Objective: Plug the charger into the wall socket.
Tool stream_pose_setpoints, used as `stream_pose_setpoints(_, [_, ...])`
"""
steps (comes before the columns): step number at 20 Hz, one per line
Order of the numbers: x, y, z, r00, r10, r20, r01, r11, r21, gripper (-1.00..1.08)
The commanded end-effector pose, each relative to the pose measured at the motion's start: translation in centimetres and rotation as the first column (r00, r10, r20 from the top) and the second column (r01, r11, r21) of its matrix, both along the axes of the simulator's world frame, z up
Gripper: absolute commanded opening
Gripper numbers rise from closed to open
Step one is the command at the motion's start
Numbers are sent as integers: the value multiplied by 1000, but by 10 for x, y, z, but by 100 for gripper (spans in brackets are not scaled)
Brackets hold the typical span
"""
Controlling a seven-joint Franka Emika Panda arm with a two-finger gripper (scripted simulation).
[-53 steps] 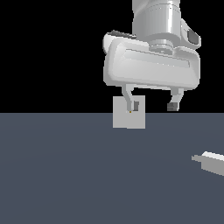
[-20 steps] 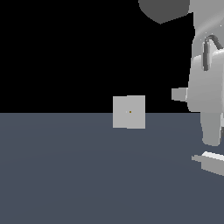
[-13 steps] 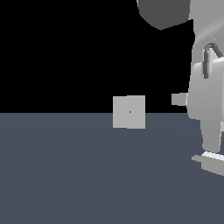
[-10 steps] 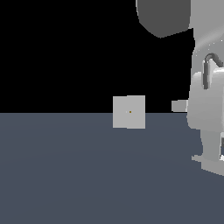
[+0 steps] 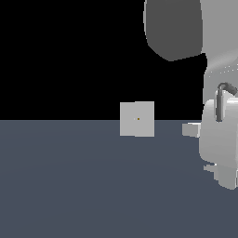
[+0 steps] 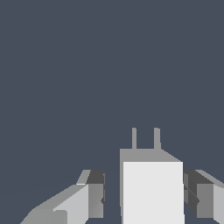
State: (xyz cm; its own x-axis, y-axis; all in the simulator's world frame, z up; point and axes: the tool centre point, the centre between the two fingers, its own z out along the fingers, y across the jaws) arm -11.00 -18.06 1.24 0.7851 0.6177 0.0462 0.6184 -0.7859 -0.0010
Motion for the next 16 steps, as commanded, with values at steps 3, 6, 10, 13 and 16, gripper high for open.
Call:
stream_pose_setpoints(3, [0,0,-1,1000,0,1,0,1000,0,-100])
stream_pose_setpoints(6, [0,0,-1,1000,0,1,0,1000,0,-100])
stream_pose_setpoints(10, [0,0,0,1000,0,1,0,1000,0,-100])
stream_pose_setpoints(13, [0,1,0,1000,-5,1,5,1000,-1,-100])
stream_pose_setpoints(16, [0,4,2,1000,-21,1,21,1000,-1,-100])
